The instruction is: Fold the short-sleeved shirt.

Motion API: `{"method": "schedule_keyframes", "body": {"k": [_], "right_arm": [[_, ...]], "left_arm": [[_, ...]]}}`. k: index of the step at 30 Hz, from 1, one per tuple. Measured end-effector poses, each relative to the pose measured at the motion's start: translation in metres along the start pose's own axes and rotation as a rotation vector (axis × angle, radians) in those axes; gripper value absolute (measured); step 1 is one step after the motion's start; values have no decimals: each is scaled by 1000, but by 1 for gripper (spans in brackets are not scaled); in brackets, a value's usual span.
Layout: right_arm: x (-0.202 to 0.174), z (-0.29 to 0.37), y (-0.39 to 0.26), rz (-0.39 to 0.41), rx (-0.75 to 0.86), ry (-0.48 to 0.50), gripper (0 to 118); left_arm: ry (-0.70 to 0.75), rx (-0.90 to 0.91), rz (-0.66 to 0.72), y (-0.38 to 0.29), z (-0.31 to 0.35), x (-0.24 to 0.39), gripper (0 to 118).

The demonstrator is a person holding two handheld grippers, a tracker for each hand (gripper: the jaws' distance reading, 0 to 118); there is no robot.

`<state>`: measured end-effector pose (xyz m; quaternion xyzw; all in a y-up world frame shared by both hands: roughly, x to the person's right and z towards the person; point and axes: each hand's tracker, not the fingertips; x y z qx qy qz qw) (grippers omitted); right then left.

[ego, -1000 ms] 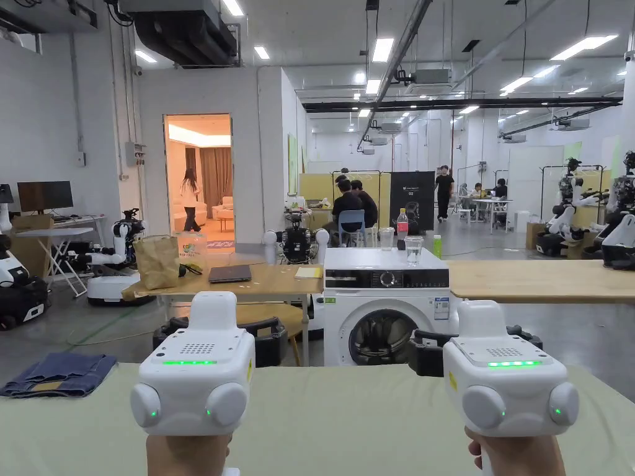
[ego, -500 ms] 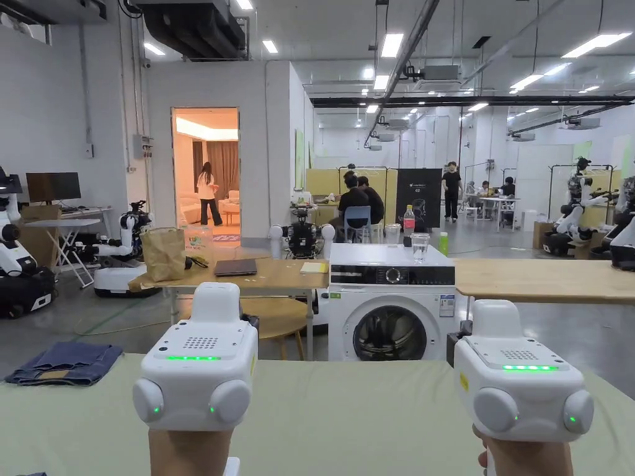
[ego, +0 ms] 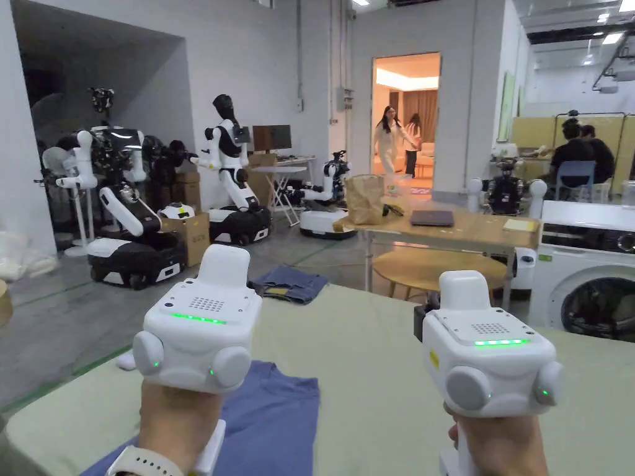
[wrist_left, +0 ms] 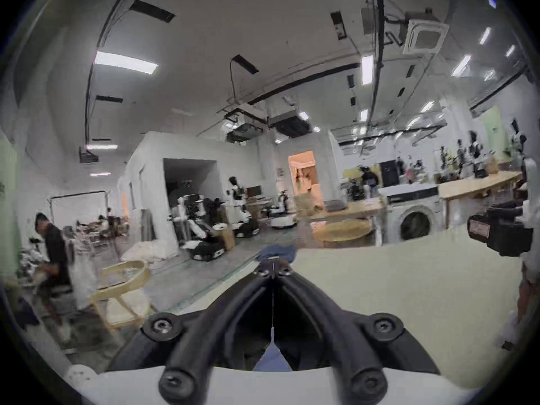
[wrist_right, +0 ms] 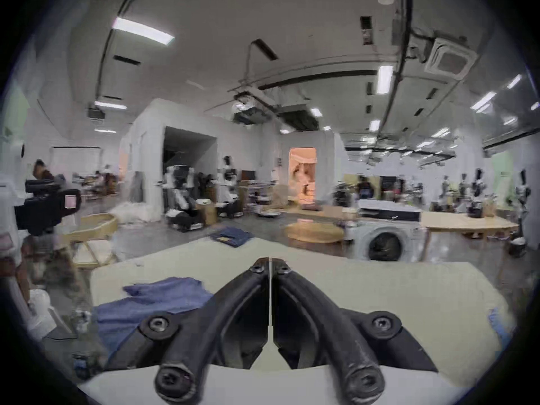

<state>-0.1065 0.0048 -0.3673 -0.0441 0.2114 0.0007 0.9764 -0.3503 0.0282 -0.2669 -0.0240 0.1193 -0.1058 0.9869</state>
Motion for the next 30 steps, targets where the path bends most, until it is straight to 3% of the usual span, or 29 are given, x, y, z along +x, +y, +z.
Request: {"method": "schedule_keyframes", "body": {"k": [4,9,12,15,16,17,18,19,20,21,23,26,28,29,30], "right_arm": [[-22,-9,-20,-30,-28,44,0],[-14,-25,-42,-49,-61,64,0],[-12,-30,-56,-1,-91,64,0],[-10,-41,-72,50,-123,64,0],[-10,-44,-76,64,-136,61,0],[-9,-48,-82,82,-151,54,0],[-7,-51,-87,83,-155,58,0],[-8,-52,-90,86,-159,62,0],[-7,-55,-95,91,-166,67,0],[-7,-57,-99,99,-175,68,0],[-7,-63,-106,91,-194,81,0],[-5,-68,-115,51,-221,84,0],[-4,-68,-119,36,-226,82,0],[-2,-67,-120,32,-229,78,0],[0,-65,-121,28,-232,77,0]], "left_arm": [[-42,-127,0,-20,-12,-20,0],[-195,-504,-14,-66,-94,-13,0],[-221,-742,-23,-116,-156,-2,0],[-223,-794,-4,-165,-205,16,0],[-202,-829,0,-178,-219,16,15],[-200,-880,4,-190,-233,21,46],[-272,-942,19,-202,-245,23,95],[-330,-958,49,-208,-248,21,110],[-389,-940,117,-212,-254,17,111],[-345,-954,148,-218,-265,19,111],[-270,-977,122,-230,-275,23,111],[-268,-1043,114,-251,-286,29,110],[-278,-1118,47,-272,-292,36,94],[-283,-1146,-16,-281,-292,39,94],[-303,-1072,-20,-278,-284,36,85]]}}
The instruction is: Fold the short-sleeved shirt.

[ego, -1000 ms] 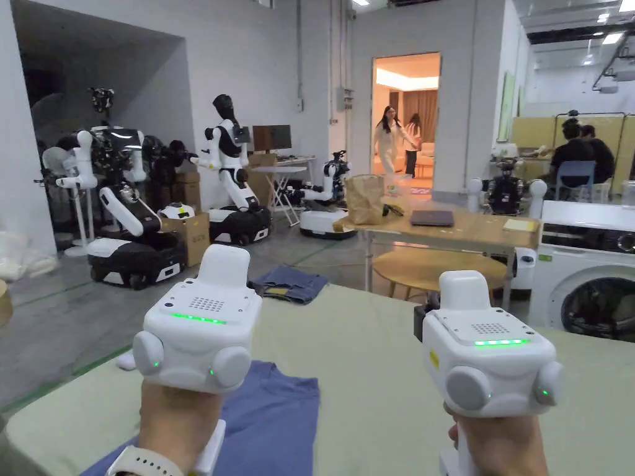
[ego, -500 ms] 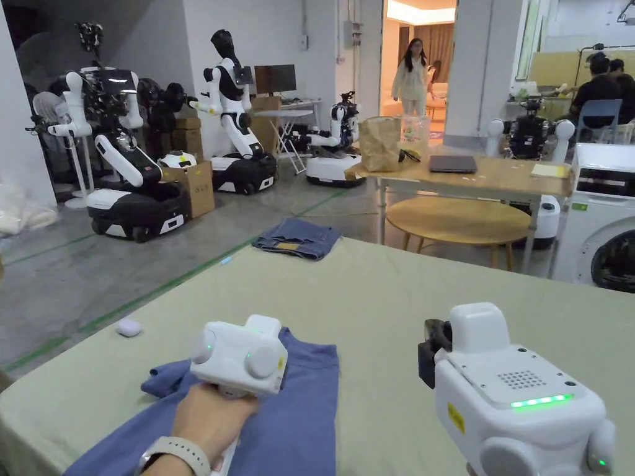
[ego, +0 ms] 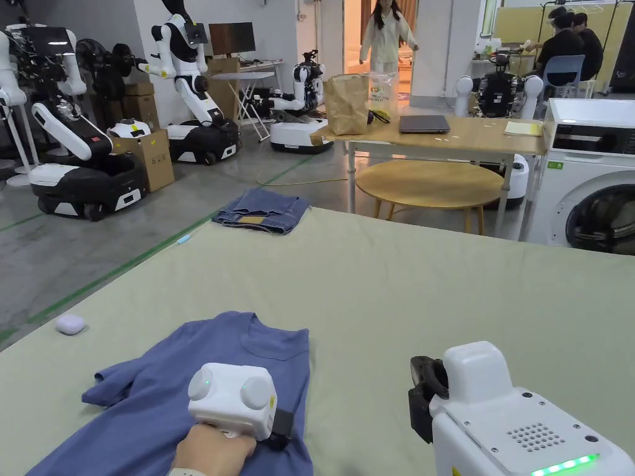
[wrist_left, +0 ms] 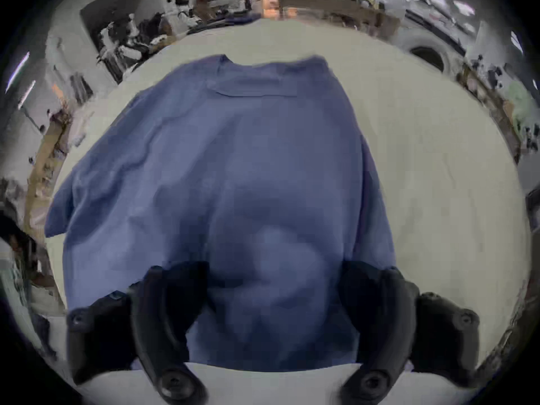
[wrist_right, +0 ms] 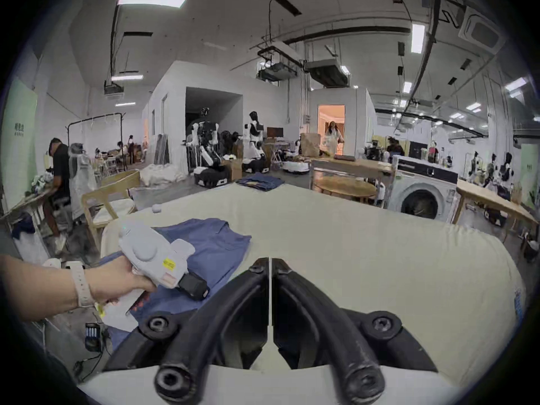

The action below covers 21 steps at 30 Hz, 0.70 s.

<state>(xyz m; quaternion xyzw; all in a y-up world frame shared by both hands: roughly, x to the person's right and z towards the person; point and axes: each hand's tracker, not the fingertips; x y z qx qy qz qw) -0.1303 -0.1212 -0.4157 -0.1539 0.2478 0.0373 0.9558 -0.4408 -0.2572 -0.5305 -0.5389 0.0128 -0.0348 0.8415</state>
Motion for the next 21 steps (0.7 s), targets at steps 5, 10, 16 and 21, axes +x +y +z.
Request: {"method": "schedule_keyframes", "body": {"k": [5,10,16,21], "right_arm": [[15,12,-1,-9,5,-26,0],[42,40,3,-50,14,-76,0],[89,100,13,-47,48,-230,0],[142,171,21,-67,54,-368,0]], "left_arm": [[156,84,-128,0,23,5,0],[-15,194,-26,-4,56,15,0],[-187,386,-182,27,143,116,0],[-392,513,-359,44,206,258,0]]}}
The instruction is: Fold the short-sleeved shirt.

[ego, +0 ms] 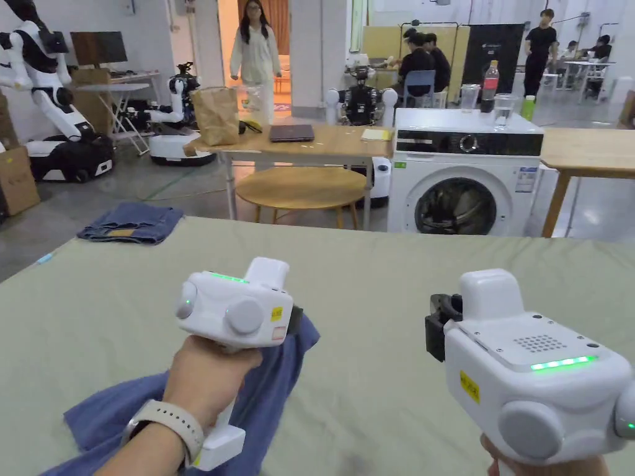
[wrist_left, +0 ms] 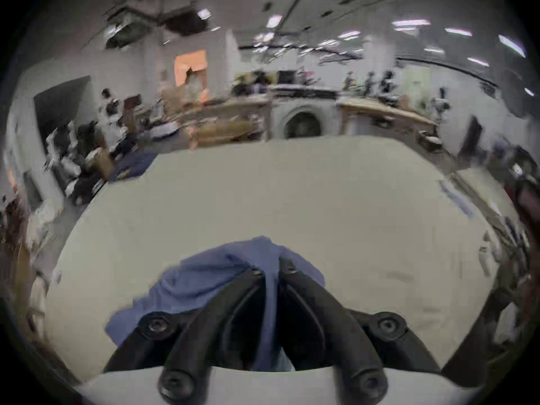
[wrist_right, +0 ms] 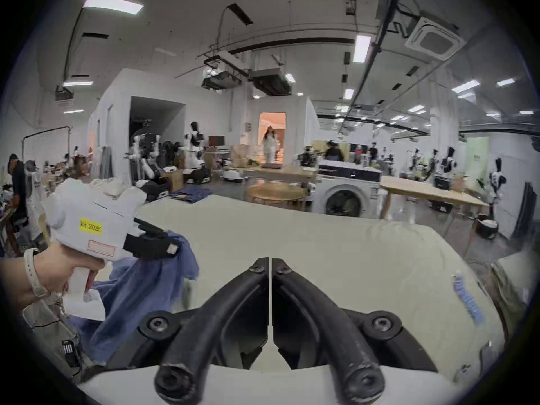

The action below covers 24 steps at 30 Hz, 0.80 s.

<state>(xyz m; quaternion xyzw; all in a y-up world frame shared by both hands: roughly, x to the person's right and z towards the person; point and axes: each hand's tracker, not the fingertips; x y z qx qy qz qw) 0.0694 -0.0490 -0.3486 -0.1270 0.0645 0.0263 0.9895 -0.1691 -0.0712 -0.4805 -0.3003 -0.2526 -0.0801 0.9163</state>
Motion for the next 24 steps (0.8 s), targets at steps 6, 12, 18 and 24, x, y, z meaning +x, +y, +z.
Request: {"method": "schedule_keyframes", "body": {"k": [6,12,18,24], "right_arm": [[82,44,2,1,9,-170,0],[150,65,-24,9,-54,-344,0],[185,72,-46,-21,-100,-382,0],[181,72,-53,-35,-38,-343,0]], "left_arm": [[-248,5,-189,48,-53,172,0],[-222,-270,-365,5,-163,291,0],[-115,-435,-284,-40,-215,290,0],[-197,-280,-197,-17,-169,258,73]]}}
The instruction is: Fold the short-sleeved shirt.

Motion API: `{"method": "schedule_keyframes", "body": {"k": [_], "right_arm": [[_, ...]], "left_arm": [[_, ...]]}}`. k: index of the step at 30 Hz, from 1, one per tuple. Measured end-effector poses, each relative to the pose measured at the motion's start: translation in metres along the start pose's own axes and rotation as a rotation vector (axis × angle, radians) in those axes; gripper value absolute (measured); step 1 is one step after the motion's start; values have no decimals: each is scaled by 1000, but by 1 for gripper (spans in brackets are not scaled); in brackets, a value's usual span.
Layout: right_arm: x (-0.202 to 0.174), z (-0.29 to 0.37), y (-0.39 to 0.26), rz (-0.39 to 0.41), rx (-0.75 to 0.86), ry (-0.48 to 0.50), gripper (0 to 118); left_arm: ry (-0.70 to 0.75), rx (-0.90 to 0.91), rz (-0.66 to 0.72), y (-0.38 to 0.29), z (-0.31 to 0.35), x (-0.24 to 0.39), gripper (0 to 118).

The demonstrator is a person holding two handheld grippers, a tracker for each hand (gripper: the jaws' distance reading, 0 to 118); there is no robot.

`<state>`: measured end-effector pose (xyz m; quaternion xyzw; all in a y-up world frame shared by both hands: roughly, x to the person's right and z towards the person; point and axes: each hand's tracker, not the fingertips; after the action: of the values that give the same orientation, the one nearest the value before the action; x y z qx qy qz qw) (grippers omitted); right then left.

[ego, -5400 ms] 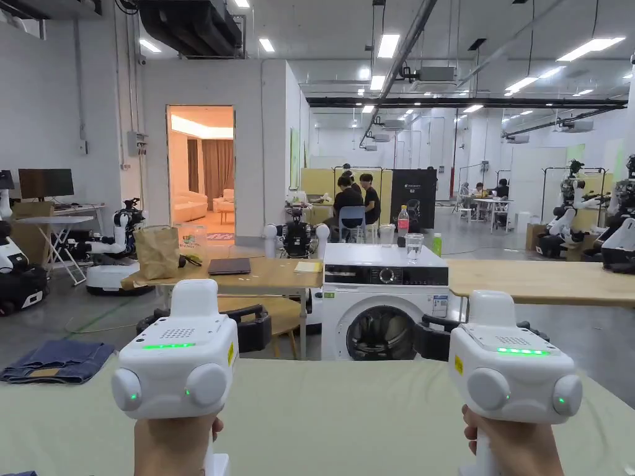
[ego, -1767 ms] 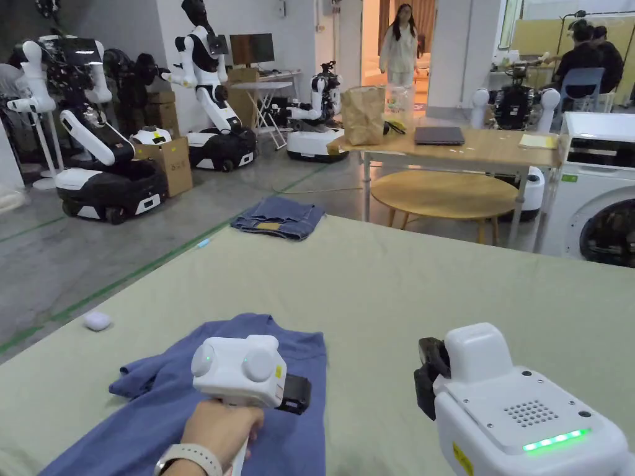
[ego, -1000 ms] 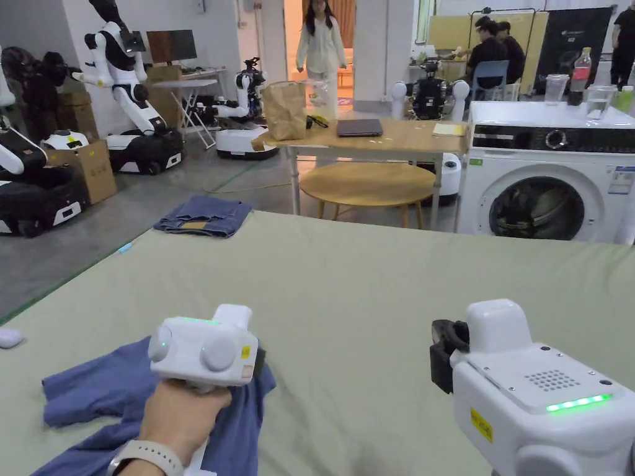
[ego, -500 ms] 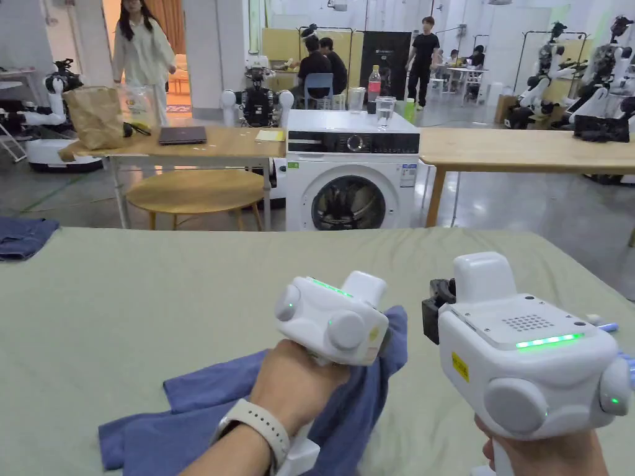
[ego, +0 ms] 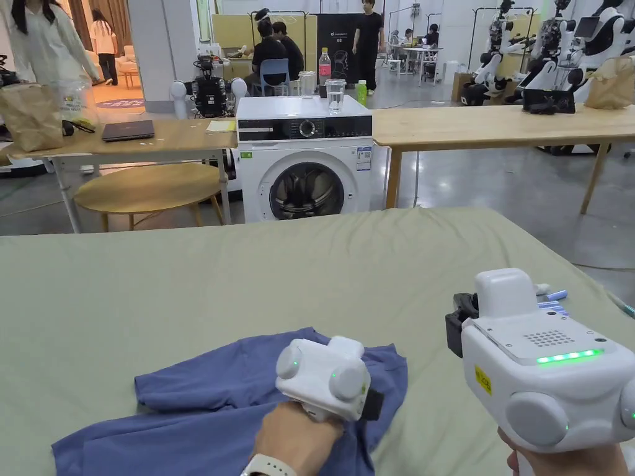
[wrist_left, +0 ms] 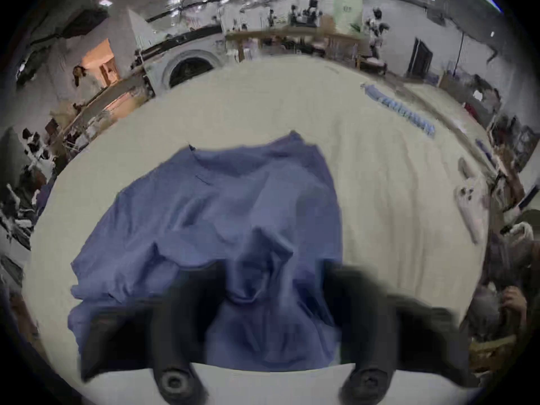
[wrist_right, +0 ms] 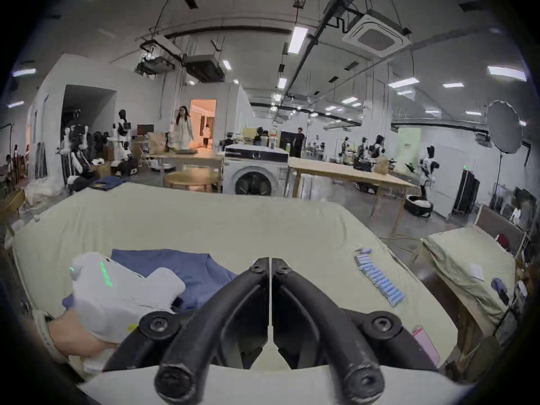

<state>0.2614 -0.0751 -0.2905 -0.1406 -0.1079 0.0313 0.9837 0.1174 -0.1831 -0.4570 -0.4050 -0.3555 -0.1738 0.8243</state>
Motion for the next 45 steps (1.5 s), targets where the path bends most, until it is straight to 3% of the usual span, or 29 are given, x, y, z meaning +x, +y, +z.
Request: {"method": "schedule_keyframes", "body": {"k": [1,4,9,13,14,15,16,18,20,25,32,33,34,35,41,43,45], "right_arm": [[-1,0,-1,5,15,10,0],[-10,-3,-3,13,-1,39,0],[-34,-8,-10,-47,-2,27,0],[-56,-8,-17,-19,41,22,0],[-62,-6,-17,-17,47,26,0],[-67,-4,-15,-22,52,35,0],[-69,-2,-13,-34,53,42,0],[-76,-2,-9,-60,45,63,0],[-81,-5,-7,-58,36,67,0],[-82,-10,-7,-46,0,85,0],[-79,-29,-13,-20,-43,83,0],[-79,-33,-14,-17,-51,83,0],[-78,-37,-15,-16,-57,84,0],[-77,-42,-16,-15,-65,84,0],[-66,-65,-26,-20,-102,63,0],[-58,-71,-29,-24,-120,50,0],[-45,-77,-34,-36,-146,30,0]], "left_arm": [[-8,74,-17,-2,20,-1,67],[50,256,-10,-25,100,-30,82],[312,517,68,-103,233,-83,82],[480,640,140,-166,299,-112,79],[527,648,160,-183,311,-118,65],[549,638,174,-197,319,-124,25],[558,603,182,-204,322,-128,0],[579,507,203,-212,316,-138,0],[474,454,200,-214,306,-146,0],[402,232,275,-198,243,-189,0],[231,-66,569,-181,135,-289,0],[243,-105,591,-180,124,-302,27],[260,-128,602,-177,115,-308,63],[269,-166,594,-176,106,-314,68],[307,-262,541,-168,64,-328,64],[319,-304,508,-168,57,-326,36],[343,-298,449,-162,57,-313,0]]}}
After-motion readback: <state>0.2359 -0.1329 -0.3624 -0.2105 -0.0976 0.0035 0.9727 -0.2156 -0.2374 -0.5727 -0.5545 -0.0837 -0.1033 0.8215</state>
